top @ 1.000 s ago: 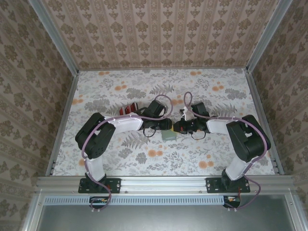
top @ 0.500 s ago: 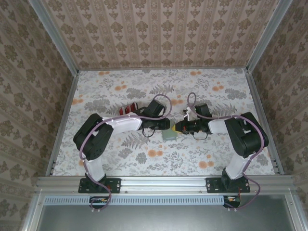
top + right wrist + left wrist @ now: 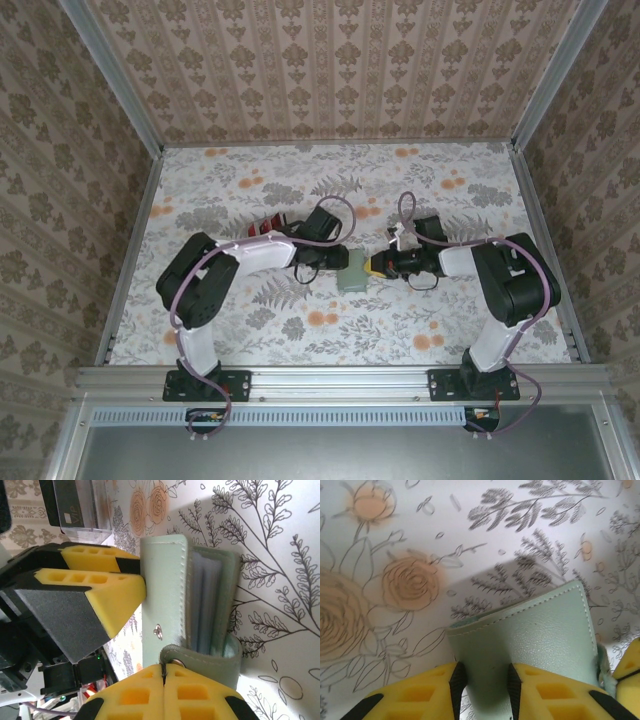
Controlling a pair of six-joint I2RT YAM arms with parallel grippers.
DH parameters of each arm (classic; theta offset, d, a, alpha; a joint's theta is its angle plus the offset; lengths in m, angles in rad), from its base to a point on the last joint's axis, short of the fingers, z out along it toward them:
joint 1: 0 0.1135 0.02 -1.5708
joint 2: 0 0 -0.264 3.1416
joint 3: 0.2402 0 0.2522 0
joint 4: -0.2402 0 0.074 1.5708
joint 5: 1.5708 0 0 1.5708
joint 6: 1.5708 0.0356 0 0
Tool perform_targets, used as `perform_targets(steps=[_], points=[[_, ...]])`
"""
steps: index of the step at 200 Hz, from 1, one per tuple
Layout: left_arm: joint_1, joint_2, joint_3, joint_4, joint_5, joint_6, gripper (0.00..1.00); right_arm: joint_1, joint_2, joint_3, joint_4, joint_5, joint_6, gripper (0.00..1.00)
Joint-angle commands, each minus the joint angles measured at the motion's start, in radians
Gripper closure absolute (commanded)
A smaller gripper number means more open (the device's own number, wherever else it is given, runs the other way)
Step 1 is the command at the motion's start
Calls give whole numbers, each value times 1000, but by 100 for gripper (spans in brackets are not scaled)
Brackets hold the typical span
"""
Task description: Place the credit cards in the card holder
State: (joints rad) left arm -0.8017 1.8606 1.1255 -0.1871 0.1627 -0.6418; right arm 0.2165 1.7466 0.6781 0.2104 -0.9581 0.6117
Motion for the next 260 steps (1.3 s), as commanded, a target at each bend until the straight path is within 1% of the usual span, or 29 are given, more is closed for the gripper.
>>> perform_targets(steps=[1,15,46,91,138,211,260], points=[[-27,48,48,-65,-19,49,68,-5,-30,36,-112,-70,-75,100],[-34,60,63,-77,-23,56,68,-10,-44,46,-144,-74,-95,100],[-37,66,64,-77,-28,53,68,-22,-60,54,-157,-89,-102,100],[-38,57,63,-81,-34,53,68,-26,-38,53,-63,-117,-39,100],[-40,61,74,-79,-31,48,68,-11,-6,62,-51,-111,-33,100],[-44,59,69,-61,-28,31,69,30,62,87,28,-110,14,100],[-47,60,59,-35,-15,16,72,36,88,102,50,-111,22,100]])
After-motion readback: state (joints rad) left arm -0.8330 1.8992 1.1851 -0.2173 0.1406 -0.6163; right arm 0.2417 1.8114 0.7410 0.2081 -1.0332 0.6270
